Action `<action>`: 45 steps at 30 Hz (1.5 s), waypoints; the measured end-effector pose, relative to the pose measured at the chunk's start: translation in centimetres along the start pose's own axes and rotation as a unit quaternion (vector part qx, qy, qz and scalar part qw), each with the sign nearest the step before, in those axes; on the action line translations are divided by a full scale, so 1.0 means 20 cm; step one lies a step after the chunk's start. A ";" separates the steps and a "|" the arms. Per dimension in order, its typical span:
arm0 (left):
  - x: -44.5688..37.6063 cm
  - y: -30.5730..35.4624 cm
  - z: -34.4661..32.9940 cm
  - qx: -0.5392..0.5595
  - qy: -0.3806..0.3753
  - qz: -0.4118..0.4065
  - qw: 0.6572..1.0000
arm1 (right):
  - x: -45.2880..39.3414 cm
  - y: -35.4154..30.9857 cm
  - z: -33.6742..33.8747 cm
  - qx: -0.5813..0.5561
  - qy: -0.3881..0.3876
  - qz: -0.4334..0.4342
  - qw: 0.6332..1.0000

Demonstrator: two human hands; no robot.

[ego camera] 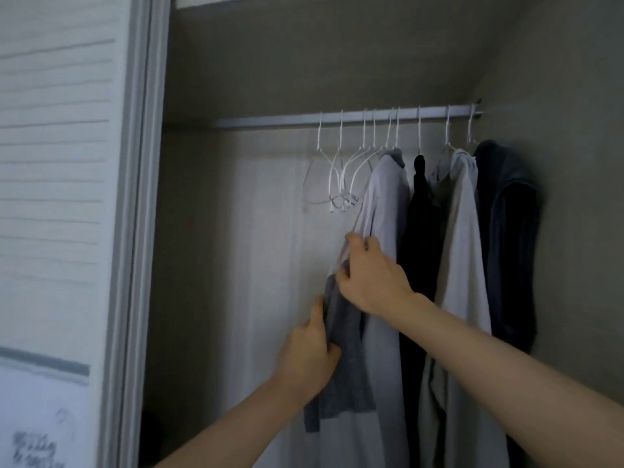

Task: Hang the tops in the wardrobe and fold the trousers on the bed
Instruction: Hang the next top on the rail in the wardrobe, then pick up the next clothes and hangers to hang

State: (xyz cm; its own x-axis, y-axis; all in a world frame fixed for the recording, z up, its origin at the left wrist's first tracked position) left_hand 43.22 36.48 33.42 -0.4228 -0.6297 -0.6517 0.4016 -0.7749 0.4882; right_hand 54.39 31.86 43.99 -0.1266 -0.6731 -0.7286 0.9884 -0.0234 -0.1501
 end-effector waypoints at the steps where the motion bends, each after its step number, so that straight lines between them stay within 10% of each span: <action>1: 0.05 -0.01 -0.01 0.008 0.003 0.010 1.000 | 0.07 -0.01 -0.04 -0.010 -0.022 0.008 1.000; 17: 1.19 -0.08 0.09 -0.021 0.062 0.174 0.982 | 1.18 -0.07 -0.24 -0.161 -0.151 0.066 0.973; 26: 2.09 0.32 0.03 -0.099 0.187 0.361 0.908 | 1.84 -0.15 -0.19 -0.374 -0.241 0.161 0.881; 36: 3.05 1.17 -0.12 -0.205 0.352 0.563 0.719 | 2.63 -0.39 0.11 -0.502 -0.425 0.316 0.683; 45: 3.96 2.18 -0.37 -0.273 0.526 0.683 0.428 | 3.60 -0.65 0.73 -0.516 -0.520 0.500 0.462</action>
State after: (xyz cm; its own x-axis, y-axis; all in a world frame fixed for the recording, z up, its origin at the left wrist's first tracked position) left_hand 33.36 -46.75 -1.24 0.9926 0.1200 -0.0156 -0.0580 0.5848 0.8091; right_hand 33.67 -27.10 3.26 0.9891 0.0305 -0.1441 -0.1255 0.6868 -0.7159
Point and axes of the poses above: each hand's wrist, its own x-axis away from the middle knuckle, its own z-axis out of the back of the hand, y = z × x, the point moved 1 cm from there along -x, towards the middle knuckle, and after that the axes turned 4 degrees about -x, right-handed, at the moved point
